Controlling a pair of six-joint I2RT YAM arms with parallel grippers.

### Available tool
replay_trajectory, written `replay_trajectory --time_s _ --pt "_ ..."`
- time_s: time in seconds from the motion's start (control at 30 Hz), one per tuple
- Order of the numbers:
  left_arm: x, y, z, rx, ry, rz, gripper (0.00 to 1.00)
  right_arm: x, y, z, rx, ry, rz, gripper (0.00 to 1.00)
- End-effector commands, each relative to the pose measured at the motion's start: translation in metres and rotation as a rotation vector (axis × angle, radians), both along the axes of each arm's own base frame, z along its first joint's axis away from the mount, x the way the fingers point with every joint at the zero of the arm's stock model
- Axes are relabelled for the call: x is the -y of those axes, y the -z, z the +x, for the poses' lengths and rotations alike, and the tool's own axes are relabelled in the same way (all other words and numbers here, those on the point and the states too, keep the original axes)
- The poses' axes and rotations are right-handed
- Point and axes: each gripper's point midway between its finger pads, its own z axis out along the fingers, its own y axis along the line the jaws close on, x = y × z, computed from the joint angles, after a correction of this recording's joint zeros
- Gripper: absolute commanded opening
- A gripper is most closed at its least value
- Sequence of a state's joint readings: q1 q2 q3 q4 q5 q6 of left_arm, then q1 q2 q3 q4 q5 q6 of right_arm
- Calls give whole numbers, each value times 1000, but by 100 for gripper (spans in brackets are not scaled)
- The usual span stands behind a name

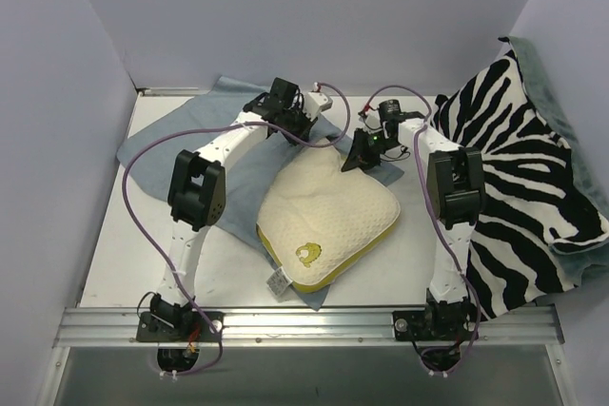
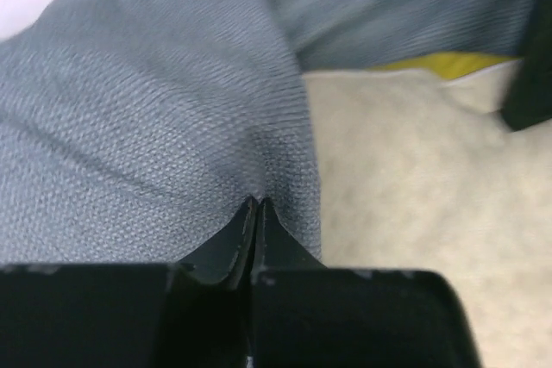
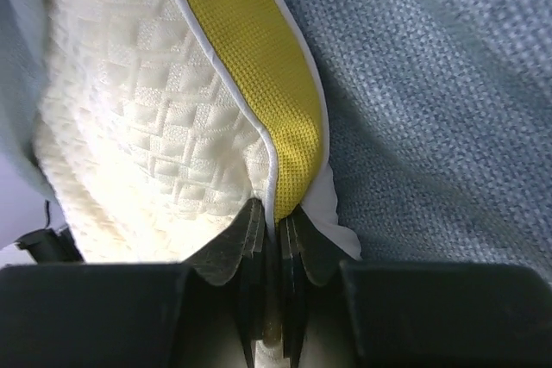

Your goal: Put the pillow into the pillowcase

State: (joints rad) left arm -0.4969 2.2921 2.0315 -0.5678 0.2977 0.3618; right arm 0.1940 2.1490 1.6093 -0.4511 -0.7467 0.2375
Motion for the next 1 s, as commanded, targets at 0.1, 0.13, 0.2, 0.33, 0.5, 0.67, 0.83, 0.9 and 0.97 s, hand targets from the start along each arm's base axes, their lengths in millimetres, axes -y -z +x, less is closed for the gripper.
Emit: replay_trajectory --time_s 0.1,0.13,0.2,0.33,0.5,0.67,0.83,0.9,0.97 --pt "104 -142 -105 -98 425 -465 0 -39 -53 19 69 -7 190 0" --pt "109 -151 -119 -154 429 -501 0 -41 -58 21 75 -4 204 0" --pt "108 -161 -141 -230 450 -543 0 -45 -70 21 75 8 232 0" --pt "75 -125 -145 -299 348 -492 0 -41 -84 14 116 9 273 0" --pt "10 -94 -109 -294 211 -399 1 -15 -90 -17 136 -50 202 17" --pt "-36 -89 -132 -99 531 -136 69 53 -84 -4 222 -29 -33 75" --pt "-12 -121 -137 83 711 -132 89 99 -53 37 251 -41 -301 81" --pt "9 -112 -140 92 773 -128 95 105 -47 53 270 -67 -377 82" --pt "39 -118 -148 143 873 -158 97 102 -24 59 227 -87 -403 83"
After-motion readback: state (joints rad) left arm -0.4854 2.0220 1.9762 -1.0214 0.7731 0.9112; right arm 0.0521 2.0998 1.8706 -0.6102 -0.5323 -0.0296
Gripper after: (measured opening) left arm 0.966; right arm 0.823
